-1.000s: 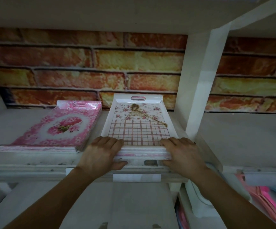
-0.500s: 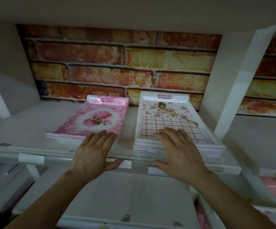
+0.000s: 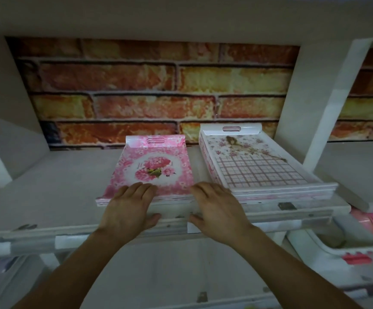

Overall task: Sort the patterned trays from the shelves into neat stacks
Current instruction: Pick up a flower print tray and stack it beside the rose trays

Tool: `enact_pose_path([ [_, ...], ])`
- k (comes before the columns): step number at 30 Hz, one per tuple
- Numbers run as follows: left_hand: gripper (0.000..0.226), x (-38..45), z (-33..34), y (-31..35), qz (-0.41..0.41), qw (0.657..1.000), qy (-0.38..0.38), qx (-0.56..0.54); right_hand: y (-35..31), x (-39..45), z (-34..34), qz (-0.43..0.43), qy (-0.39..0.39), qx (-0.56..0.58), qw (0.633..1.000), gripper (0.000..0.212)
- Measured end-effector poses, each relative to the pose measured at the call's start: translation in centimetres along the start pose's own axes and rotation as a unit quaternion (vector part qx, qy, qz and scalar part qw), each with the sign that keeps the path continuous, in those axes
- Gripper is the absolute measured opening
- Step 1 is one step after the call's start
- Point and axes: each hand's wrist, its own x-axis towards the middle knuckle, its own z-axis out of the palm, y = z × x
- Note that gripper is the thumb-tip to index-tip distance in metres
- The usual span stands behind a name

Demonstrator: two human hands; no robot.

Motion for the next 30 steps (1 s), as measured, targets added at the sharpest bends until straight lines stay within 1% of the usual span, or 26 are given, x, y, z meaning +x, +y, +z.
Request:
enact_pose_path([
  [2, 0.068, 0.5, 0.6, -1.4, -0.01, 1.0, -0.026, 0.003, -0.9, 1.1, 0.5, 0.003, -0.009, -0.009, 1.0, 0.059],
  [5, 0.07, 1.3, 1.0, -2.9, -0.011, 0.998, -0.06, 0.012, -1.8, 2.7, 1.7, -0.008, -0.02, -0.01, 1.0, 0.054],
  [8, 0.066, 1.9, 1.3, -3.7, -0.002, 0.997, -0.081, 0.017, -2.1, 4.4, 3.0, -0.027, -0.028, -0.017, 0.999, 0.048],
  [11, 0.058, 2.2, 1.8, -4.2, 0.006, 0.995, -0.1, 0.008, -2.3, 5.6, 4.1, -0.024, -0.056, -0.021, 0.998, 0.046],
  [15, 0.041, 2.4, 2.0, -4.4, 0.033, 0.995, -0.093, -0.003, -2.2, 6.5, 4.4, -0.027, -0.102, -0.027, 0.994, 0.036],
  [18, 0.041, 2.4, 2.3, -4.8, 0.049, 0.995, -0.083, 0.001, -2.3, 6.7, 4.1, -0.035, -0.128, -0.04, 0.99, 0.03],
  [21, 0.041, 2.4, 2.7, -5.1, 0.042, 0.995, -0.095, 0.0, -2.4, 6.7, 3.6, -0.026, -0.128, -0.041, 0.991, 0.032],
  [25, 0.038, 2.3, 3.6, -5.5, 0.05, 0.993, -0.104, 0.011, -2.5, 6.6, 3.2, -0.015, -0.141, -0.029, 0.99, 0.025],
  [30, 0.038, 2.4, 3.8, -5.5, 0.05, 0.993, -0.108, 0.02, -2.4, 6.5, 3.6, -0.016, -0.137, -0.017, 0.99, 0.024],
])
